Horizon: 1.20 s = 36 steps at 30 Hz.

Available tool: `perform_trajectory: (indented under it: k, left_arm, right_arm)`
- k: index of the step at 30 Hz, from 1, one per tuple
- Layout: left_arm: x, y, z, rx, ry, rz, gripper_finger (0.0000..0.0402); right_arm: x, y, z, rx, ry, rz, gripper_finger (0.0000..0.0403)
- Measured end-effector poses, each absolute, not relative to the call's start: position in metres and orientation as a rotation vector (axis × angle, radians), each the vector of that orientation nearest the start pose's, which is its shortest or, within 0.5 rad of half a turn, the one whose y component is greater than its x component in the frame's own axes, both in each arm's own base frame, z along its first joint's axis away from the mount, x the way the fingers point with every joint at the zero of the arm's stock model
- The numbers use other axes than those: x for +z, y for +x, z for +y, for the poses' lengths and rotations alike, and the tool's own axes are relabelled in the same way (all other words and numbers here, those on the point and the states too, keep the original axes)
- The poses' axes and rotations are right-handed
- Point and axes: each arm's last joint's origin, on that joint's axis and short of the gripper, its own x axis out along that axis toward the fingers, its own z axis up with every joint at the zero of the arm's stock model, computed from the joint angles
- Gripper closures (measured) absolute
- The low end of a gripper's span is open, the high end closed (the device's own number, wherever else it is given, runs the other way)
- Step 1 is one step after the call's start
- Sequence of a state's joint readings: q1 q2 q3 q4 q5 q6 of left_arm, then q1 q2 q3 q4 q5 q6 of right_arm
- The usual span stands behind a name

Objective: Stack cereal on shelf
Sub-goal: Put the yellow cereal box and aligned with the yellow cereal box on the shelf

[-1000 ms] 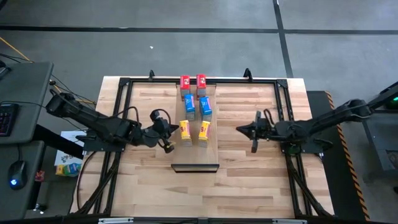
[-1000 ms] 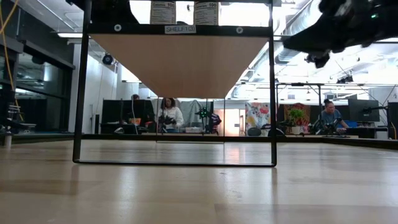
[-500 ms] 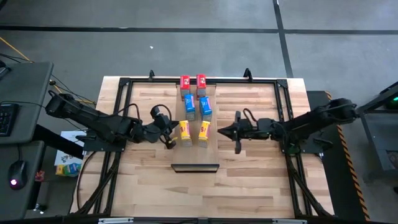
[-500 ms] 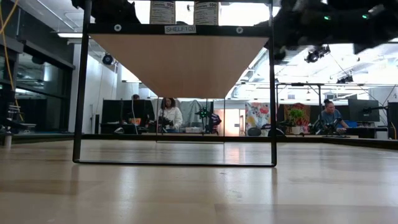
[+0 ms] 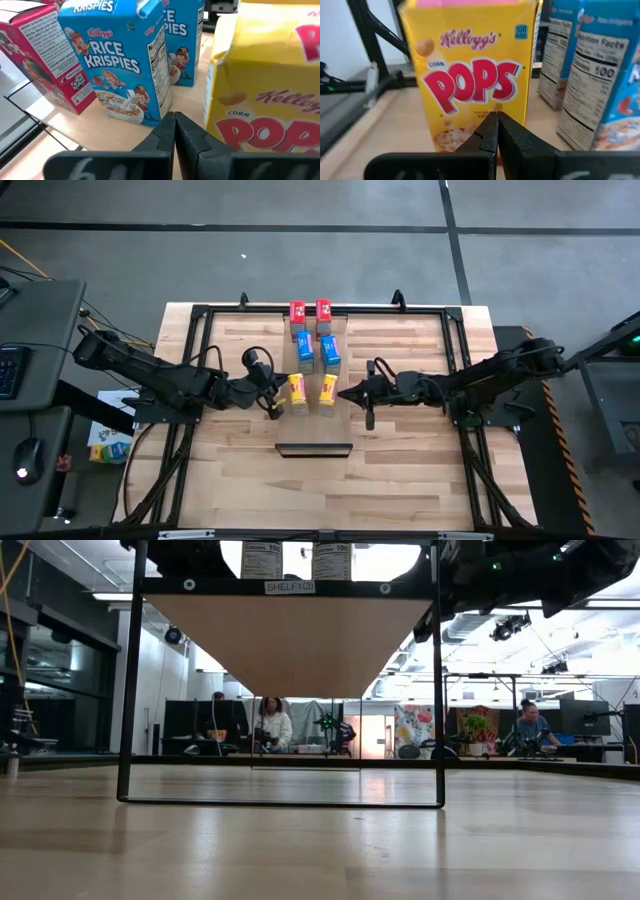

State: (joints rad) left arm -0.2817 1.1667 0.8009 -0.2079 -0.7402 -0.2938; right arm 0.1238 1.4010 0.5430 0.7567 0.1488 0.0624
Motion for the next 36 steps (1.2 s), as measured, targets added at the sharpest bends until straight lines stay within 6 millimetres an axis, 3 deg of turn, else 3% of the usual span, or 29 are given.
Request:
perform_trajectory:
  k: [11,20,36]
  left_arm:
    - [0.261,0.256,-0.054,0.484,0.067,0.389,0.0401]
    - [0.267,0.251,-0.052,0.496,0.072,0.375,0.0401]
    - [0.259,0.246,-0.050,0.516,0.076,0.454,0.0401]
  right_arm:
    - [0.204,0.275,0.028,-0.081,0.016,0.140,0.0402]
    - [0.206,0.272,0.028,-0.083,-0.005,0.155,0.0402]
    - [0.205,0.271,0.028,-0.083,-0.010,0.169,0.0402]
